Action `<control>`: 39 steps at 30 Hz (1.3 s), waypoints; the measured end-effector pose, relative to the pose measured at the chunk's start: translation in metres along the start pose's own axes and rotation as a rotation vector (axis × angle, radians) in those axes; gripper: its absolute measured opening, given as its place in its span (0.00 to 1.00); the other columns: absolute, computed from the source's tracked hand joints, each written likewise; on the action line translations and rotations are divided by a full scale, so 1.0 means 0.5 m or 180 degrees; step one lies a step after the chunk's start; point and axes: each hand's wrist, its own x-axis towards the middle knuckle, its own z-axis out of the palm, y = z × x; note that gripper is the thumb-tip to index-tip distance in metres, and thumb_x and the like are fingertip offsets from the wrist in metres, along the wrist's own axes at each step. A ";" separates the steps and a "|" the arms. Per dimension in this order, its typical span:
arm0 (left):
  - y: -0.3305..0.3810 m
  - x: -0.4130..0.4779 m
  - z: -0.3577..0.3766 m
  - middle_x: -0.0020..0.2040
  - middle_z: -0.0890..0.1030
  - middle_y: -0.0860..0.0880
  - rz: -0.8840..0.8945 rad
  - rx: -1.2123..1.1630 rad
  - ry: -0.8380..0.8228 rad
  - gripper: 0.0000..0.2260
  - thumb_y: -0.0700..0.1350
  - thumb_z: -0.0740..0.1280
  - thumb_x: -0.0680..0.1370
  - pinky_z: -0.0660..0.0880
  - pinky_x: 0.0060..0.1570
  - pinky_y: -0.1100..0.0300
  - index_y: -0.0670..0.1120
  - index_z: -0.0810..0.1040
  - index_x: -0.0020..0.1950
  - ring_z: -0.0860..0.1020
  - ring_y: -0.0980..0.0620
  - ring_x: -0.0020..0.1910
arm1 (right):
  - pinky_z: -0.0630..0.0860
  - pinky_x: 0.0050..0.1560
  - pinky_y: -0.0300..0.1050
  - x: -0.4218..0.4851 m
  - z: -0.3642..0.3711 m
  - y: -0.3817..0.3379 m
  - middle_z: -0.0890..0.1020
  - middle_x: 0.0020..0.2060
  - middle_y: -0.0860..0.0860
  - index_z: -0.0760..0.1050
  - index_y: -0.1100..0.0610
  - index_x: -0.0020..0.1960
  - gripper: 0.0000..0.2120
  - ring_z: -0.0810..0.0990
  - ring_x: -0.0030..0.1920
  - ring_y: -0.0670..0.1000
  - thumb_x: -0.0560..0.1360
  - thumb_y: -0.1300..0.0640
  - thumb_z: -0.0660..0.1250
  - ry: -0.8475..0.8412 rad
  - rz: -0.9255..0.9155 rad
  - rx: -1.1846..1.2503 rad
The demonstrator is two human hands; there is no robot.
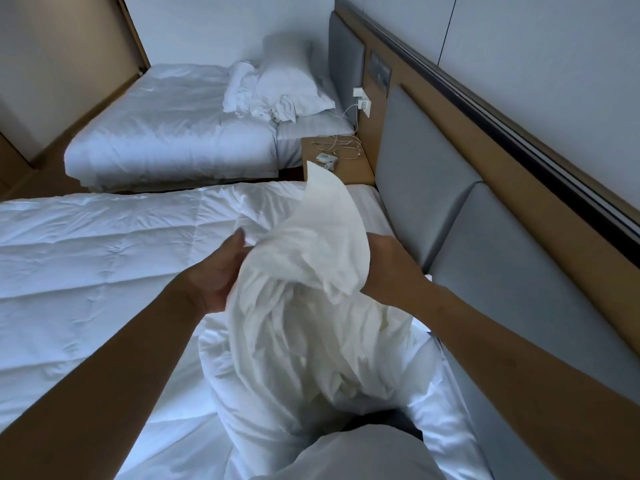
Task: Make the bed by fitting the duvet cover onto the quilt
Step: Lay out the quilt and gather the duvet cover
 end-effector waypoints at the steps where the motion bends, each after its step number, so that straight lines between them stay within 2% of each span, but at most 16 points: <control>1: 0.002 -0.002 -0.007 0.63 0.82 0.39 -0.0094 0.0082 -0.0036 0.55 0.73 0.80 0.48 0.80 0.57 0.48 0.42 0.79 0.67 0.81 0.41 0.61 | 0.62 0.32 0.37 -0.001 0.001 -0.002 0.72 0.29 0.46 0.73 0.57 0.36 0.03 0.77 0.29 0.53 0.69 0.60 0.63 0.0091 -0.0256 -0.0166; 4: 0.003 0.010 0.010 0.56 0.86 0.43 -0.0350 0.0545 0.0053 0.42 0.64 0.85 0.50 0.82 0.47 0.55 0.45 0.84 0.58 0.85 0.46 0.53 | 0.69 0.29 0.42 0.002 0.007 -0.021 0.77 0.33 0.52 0.76 0.59 0.38 0.04 0.76 0.30 0.54 0.68 0.61 0.63 -0.0252 -0.0810 -0.0449; 5: -0.003 0.017 0.018 0.56 0.86 0.45 -0.0359 0.0910 -0.0064 0.33 0.58 0.87 0.55 0.82 0.47 0.57 0.47 0.85 0.57 0.85 0.47 0.54 | 0.70 0.28 0.44 0.003 0.007 -0.026 0.76 0.34 0.52 0.76 0.59 0.38 0.01 0.74 0.31 0.53 0.67 0.63 0.66 -0.0409 -0.0962 -0.0461; 7: -0.025 0.028 0.032 0.58 0.85 0.45 -0.0228 0.1435 -0.0166 0.25 0.50 0.85 0.64 0.80 0.55 0.54 0.49 0.85 0.59 0.83 0.47 0.58 | 0.65 0.25 0.45 0.002 0.006 -0.031 0.73 0.33 0.53 0.73 0.59 0.38 0.08 0.69 0.29 0.52 0.63 0.65 0.71 -0.0359 -0.1098 -0.0411; 9: -0.058 0.037 0.028 0.59 0.84 0.46 0.0154 0.1427 0.0239 0.24 0.53 0.82 0.66 0.76 0.62 0.56 0.48 0.84 0.58 0.82 0.52 0.59 | 0.70 0.25 0.48 0.001 0.006 -0.031 0.76 0.35 0.55 0.76 0.61 0.44 0.10 0.74 0.30 0.56 0.64 0.64 0.73 -0.0132 -0.0844 -0.0411; 11: -0.091 0.038 0.033 0.55 0.81 0.49 0.0719 0.1129 0.0676 0.19 0.55 0.75 0.69 0.74 0.59 0.60 0.49 0.81 0.56 0.80 0.54 0.55 | 0.75 0.27 0.52 -0.004 0.013 -0.033 0.79 0.37 0.56 0.78 0.63 0.50 0.13 0.78 0.34 0.59 0.66 0.64 0.73 0.0137 -0.0535 -0.0484; 14: -0.139 0.031 0.058 0.52 0.79 0.51 0.2173 0.2765 0.1564 0.16 0.53 0.71 0.71 0.75 0.50 0.61 0.51 0.76 0.56 0.79 0.56 0.51 | 0.76 0.27 0.51 -0.002 0.032 -0.046 0.80 0.37 0.57 0.80 0.64 0.50 0.13 0.79 0.34 0.58 0.66 0.67 0.73 0.0418 -0.0197 -0.0506; 17: -0.185 0.018 0.093 0.61 0.70 0.48 0.2647 0.3566 0.2244 0.22 0.54 0.69 0.71 0.71 0.45 0.71 0.51 0.72 0.63 0.71 0.62 0.55 | 0.75 0.24 0.49 0.014 0.054 -0.052 0.80 0.34 0.56 0.81 0.63 0.46 0.11 0.79 0.32 0.55 0.64 0.68 0.76 0.0727 -0.0179 -0.0572; 19: -0.214 0.005 0.110 0.69 0.65 0.46 0.2590 0.3637 0.2247 0.27 0.53 0.72 0.69 0.75 0.50 0.65 0.50 0.70 0.65 0.69 0.57 0.62 | 0.73 0.24 0.49 0.017 0.063 -0.044 0.78 0.33 0.54 0.79 0.61 0.41 0.07 0.76 0.31 0.54 0.65 0.68 0.75 0.0848 -0.0359 -0.0600; 21: -0.237 -0.012 0.110 0.75 0.63 0.45 0.2339 0.3551 0.1595 0.31 0.50 0.74 0.69 0.77 0.60 0.54 0.48 0.69 0.70 0.69 0.48 0.71 | 0.71 0.25 0.49 0.008 0.068 -0.027 0.77 0.32 0.54 0.78 0.61 0.38 0.06 0.74 0.30 0.54 0.67 0.70 0.72 0.0979 -0.0667 -0.0716; 23: -0.240 -0.040 0.097 0.76 0.66 0.45 0.1945 0.2796 0.0850 0.25 0.48 0.70 0.73 0.70 0.70 0.47 0.44 0.73 0.70 0.67 0.46 0.75 | 0.71 0.27 0.50 -0.007 0.071 -0.006 0.76 0.31 0.55 0.78 0.62 0.37 0.06 0.73 0.30 0.55 0.69 0.71 0.70 0.1052 -0.1010 -0.0798; 26: -0.178 -0.051 0.086 0.56 0.84 0.52 0.1282 0.1492 0.1160 0.13 0.50 0.64 0.78 0.74 0.62 0.55 0.46 0.86 0.48 0.80 0.55 0.59 | 0.70 0.27 0.49 -0.017 0.073 0.000 0.76 0.30 0.55 0.78 0.61 0.35 0.09 0.72 0.29 0.55 0.69 0.72 0.72 0.1158 -0.1398 -0.0761; 28: -0.131 -0.040 0.094 0.43 0.84 0.55 0.1602 0.2117 0.1714 0.06 0.49 0.71 0.78 0.74 0.47 0.65 0.52 0.83 0.41 0.82 0.59 0.45 | 0.70 0.28 0.49 -0.013 0.076 -0.014 0.77 0.30 0.55 0.78 0.61 0.35 0.09 0.73 0.29 0.55 0.71 0.71 0.71 0.1180 -0.1599 -0.0625; 31: -0.102 -0.017 0.098 0.50 0.82 0.57 0.2107 0.3096 0.1705 0.07 0.40 0.75 0.74 0.75 0.49 0.66 0.50 0.83 0.49 0.80 0.57 0.51 | 0.71 0.29 0.48 -0.010 0.078 -0.029 0.78 0.31 0.55 0.77 0.62 0.36 0.09 0.73 0.30 0.54 0.74 0.70 0.68 0.1149 -0.1789 -0.0507; 35: -0.104 -0.014 0.077 0.47 0.83 0.55 0.1572 0.3462 0.1797 0.10 0.40 0.69 0.79 0.77 0.48 0.62 0.54 0.85 0.53 0.80 0.57 0.44 | 0.70 0.27 0.49 -0.019 0.080 -0.028 0.77 0.30 0.55 0.77 0.62 0.35 0.10 0.72 0.28 0.54 0.73 0.71 0.69 0.1065 -0.1850 -0.0544; 39: -0.117 -0.012 0.078 0.42 0.77 0.54 0.1004 0.3950 0.1685 0.16 0.46 0.67 0.80 0.68 0.44 0.75 0.57 0.80 0.67 0.75 0.60 0.40 | 0.72 0.28 0.50 -0.025 0.077 -0.031 0.78 0.30 0.56 0.79 0.63 0.36 0.08 0.74 0.29 0.55 0.73 0.71 0.70 0.1051 -0.1763 -0.0495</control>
